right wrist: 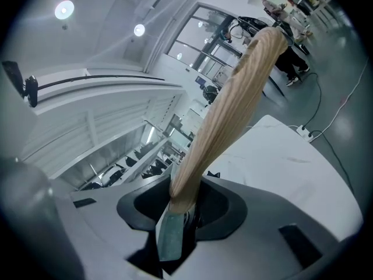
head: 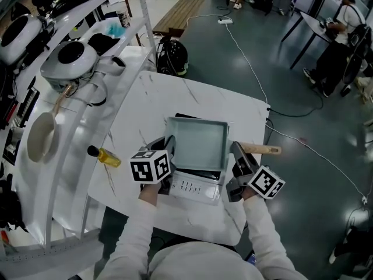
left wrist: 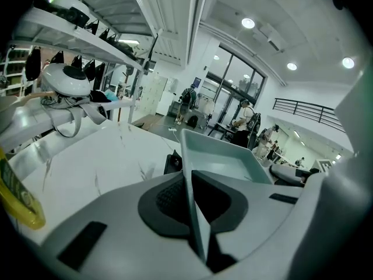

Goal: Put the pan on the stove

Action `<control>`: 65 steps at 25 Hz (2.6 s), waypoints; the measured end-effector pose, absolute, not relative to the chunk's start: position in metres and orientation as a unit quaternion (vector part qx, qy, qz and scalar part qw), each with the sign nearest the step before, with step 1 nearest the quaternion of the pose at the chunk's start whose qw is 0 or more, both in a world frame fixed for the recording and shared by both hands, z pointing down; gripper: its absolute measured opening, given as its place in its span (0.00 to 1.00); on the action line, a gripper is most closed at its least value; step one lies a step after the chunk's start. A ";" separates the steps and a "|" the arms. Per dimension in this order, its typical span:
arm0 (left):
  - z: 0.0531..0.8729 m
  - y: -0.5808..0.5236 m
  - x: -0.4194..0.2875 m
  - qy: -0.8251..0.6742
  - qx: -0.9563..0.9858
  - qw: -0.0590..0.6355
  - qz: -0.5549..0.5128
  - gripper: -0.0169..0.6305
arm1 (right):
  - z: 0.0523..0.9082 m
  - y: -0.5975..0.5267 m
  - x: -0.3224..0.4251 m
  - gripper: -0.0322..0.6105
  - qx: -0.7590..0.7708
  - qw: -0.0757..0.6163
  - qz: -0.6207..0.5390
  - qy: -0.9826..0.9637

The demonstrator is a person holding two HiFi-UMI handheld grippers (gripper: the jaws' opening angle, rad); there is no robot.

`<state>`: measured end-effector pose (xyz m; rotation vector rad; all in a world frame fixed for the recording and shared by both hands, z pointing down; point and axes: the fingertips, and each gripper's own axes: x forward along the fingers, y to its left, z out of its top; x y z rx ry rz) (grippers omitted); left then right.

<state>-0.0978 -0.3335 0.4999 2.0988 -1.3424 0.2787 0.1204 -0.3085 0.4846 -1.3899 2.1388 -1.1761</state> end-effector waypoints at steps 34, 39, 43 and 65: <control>0.520 -0.336 -0.092 -0.514 0.767 0.340 0.176 0.07 | 0.512 -0.311 0.126 0.30 -0.484 0.153 -0.449 0.735; 0.516 -0.332 -0.089 -0.508 0.773 0.343 0.163 0.11 | 0.508 -0.311 0.126 0.31 -0.487 0.126 -0.426 0.752; 0.513 -0.333 -0.092 -0.518 0.769 0.347 0.140 0.16 | 0.506 -0.313 0.125 0.33 -0.489 0.106 -0.401 0.767; 0.481 -0.321 -0.119 -0.570 0.766 0.284 0.090 0.22 | 0.502 -0.307 0.128 0.43 -0.520 0.027 -0.320 0.791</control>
